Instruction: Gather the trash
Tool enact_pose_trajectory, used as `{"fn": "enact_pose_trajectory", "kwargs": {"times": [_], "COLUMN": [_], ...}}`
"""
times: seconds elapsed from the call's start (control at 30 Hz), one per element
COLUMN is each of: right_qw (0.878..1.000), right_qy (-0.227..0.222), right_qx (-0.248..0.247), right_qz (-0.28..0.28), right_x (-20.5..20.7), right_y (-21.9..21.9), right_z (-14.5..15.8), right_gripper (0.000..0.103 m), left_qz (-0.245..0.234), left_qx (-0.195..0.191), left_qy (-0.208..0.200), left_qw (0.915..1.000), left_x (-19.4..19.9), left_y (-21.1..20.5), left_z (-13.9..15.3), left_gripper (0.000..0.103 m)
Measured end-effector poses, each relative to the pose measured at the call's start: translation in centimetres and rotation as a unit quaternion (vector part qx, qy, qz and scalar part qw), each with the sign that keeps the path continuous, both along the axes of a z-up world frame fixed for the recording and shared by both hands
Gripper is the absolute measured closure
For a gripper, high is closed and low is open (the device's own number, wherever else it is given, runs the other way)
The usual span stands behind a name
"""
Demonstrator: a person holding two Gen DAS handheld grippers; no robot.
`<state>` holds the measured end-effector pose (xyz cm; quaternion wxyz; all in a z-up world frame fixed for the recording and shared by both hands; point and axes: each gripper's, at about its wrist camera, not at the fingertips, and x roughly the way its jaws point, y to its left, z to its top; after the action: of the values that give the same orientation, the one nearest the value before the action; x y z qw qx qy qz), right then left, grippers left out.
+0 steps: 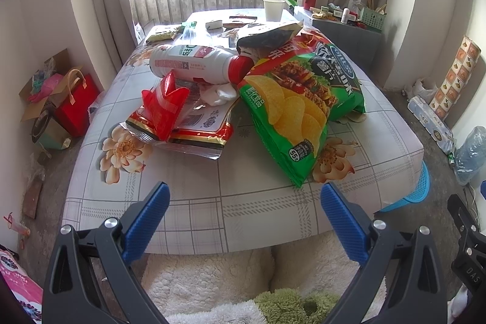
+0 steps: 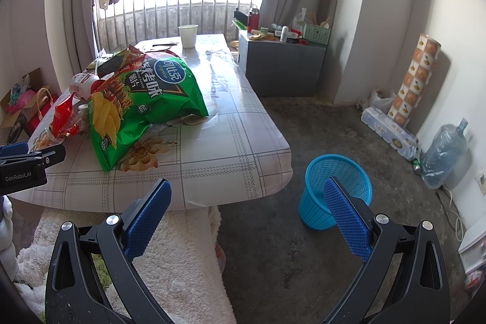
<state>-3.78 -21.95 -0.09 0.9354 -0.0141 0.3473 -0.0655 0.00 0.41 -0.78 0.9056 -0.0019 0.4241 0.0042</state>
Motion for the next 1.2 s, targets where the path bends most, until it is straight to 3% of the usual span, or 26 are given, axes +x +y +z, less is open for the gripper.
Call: {"fn": "enact_pose_trajectory", "kwargs": {"times": [0.77,0.93,1.13,1.2], "right_qw": [1.000,0.999,0.998,0.997], "right_qy": [0.010,0.005,-0.020,-0.026], "right_qx": [0.014,0.036,0.044,0.046], "right_qz": [0.016,0.021,0.044,0.054], "right_x": [1.2,2.8,5.1,6.1], "right_y": [1.4,2.3,4.1,4.7], "right_z": [0.2,1.4,3.8,4.7], "right_gripper": [0.007,0.007,0.007,0.007], "left_qz": [0.004,0.009,0.031,0.037], "left_qx": [-0.002,-0.007,-0.040,-0.026], "left_qy": [-0.014,-0.010,-0.030,-0.037], "left_qw": [0.9999,0.9999,0.9983,0.9983], "left_x": [1.1,2.1,3.7,4.2], "left_y": [0.8,2.2,5.4,6.2], "left_z": [0.5,1.4,2.9,3.6], "left_gripper": [0.006,0.006,0.006,0.006]}}
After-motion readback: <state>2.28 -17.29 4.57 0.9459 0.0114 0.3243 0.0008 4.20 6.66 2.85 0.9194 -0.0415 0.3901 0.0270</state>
